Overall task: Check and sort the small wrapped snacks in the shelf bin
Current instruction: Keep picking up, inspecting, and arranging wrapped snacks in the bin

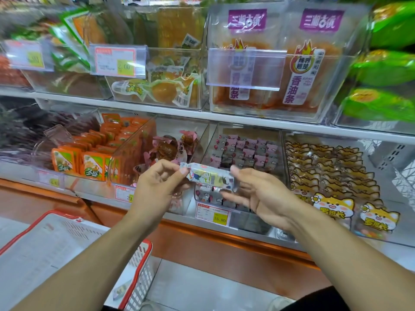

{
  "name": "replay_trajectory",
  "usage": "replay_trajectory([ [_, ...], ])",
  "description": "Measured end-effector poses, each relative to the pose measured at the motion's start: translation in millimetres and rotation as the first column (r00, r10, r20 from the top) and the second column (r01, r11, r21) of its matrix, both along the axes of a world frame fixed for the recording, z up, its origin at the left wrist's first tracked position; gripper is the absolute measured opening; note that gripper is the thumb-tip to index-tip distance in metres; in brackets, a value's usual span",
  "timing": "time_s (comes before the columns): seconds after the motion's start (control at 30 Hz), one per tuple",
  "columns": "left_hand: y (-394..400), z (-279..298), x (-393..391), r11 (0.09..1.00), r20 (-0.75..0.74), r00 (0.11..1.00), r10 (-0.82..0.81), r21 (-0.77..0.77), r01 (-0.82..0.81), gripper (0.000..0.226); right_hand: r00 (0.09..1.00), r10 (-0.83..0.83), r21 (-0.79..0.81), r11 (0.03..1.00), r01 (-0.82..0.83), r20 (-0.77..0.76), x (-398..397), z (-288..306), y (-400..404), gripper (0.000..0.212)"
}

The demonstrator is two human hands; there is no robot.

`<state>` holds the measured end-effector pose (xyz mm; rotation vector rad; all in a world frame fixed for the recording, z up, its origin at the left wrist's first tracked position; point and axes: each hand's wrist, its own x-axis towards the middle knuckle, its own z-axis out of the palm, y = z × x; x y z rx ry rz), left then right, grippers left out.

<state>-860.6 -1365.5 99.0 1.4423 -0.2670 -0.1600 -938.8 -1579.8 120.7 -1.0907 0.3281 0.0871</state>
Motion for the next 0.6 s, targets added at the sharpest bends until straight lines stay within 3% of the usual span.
replay_trajectory([
  [0.07, -0.9, -1.2, -0.3, 0.998, -0.058, 0.998, -0.019, -0.060, 0.015, 0.015, 0.999, -0.027, -0.030, 0.999, 0.028, 0.035, -1.0, -1.5, 1.5, 0.034],
  [0.13, -4.3, -1.1, -2.8, 0.983, -0.201, 0.977, -0.067, -0.182, 0.030, 0.028, 0.989, -0.039, -0.095, 0.994, 0.052, 0.141, -1.3, -3.4, 2.3, 0.041],
  [0.2, -7.5, 1.5, -6.9, 0.958, -0.327, 0.932, -0.156, -0.280, 0.062, 0.032, 0.958, -0.045, -0.313, 0.940, 0.136, 0.283, -2.0, -3.0, 3.9, 0.042],
  [0.3, -10.3, 5.0, -11.3, 0.915, -0.421, 0.869, -0.260, -0.394, 0.083, 0.043, 0.865, 0.054, -0.652, 0.681, 0.333, 0.498, -2.0, -6.2, 6.5, 0.043],
  [0.37, -13.3, 4.2, -12.1, 0.926, -0.399, 0.883, -0.247, -0.365, 0.094, 0.043, 0.794, 0.169, -0.743, 0.503, 0.441, 0.585, -2.5, -9.3, 9.4, 0.044],
  [0.4, -14.4, 3.4, -11.9, 0.938, -0.382, 0.899, -0.214, -0.336, 0.081, 0.040, 0.770, 0.209, -0.756, 0.460, 0.466, 0.602, -2.8, -11.2, 10.7, 0.044],
  [0.47, -14.2, 0.3, -9.9, 0.957, -0.339, 0.929, -0.151, -0.284, 0.052, 0.041, 0.808, 0.222, -0.784, 0.475, 0.399, 0.545, -2.7, -12.8, 12.4, 0.039],
  [0.6, -11.8, -3.3, -6.9, 0.974, -0.210, 0.970, -0.123, -0.213, 0.078, 0.030, 0.932, 0.084, -0.737, 0.639, 0.222, 0.353, 0.1, -7.5, 6.5, 0.038],
])
